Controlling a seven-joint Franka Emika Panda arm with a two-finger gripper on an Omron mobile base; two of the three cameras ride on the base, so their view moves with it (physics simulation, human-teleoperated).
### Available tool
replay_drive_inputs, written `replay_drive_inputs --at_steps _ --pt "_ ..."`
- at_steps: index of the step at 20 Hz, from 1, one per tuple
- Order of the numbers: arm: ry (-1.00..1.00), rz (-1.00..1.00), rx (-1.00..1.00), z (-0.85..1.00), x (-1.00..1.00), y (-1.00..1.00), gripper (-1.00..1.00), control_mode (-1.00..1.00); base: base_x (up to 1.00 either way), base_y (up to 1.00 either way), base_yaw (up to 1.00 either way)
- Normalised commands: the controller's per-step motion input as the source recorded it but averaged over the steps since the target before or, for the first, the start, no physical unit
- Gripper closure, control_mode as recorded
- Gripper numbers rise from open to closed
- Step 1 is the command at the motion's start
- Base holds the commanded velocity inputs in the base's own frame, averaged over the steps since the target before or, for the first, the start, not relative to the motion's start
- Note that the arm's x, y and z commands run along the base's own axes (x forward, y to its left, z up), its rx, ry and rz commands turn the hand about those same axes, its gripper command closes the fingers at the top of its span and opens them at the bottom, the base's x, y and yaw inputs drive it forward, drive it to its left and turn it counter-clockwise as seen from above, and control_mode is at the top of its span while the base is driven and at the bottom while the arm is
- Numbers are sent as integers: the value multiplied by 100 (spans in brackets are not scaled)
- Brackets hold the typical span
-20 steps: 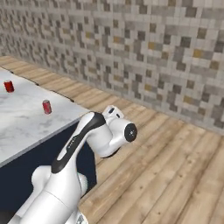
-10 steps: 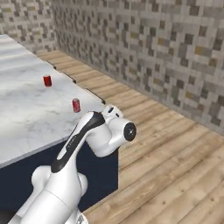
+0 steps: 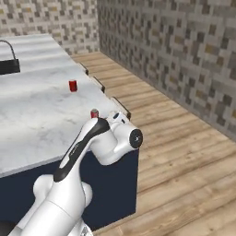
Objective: Four empty soda cans are scattered around the kitchen. Gather all the cans and cluster them next to the stove for recycling.
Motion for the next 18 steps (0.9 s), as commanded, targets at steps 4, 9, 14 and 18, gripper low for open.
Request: replay_drive_inputs --at_steps 4,9,14,18 --pt "0 0 0 0 0 0 -100 100 60 -20 36" --pt "0 0 0 0 0 0 -100 100 48 -31 33" --pt "0 0 0 0 0 0 -100 100 36 -47 28" --pt "0 0 0 0 0 0 -100 100 33 -49 27"
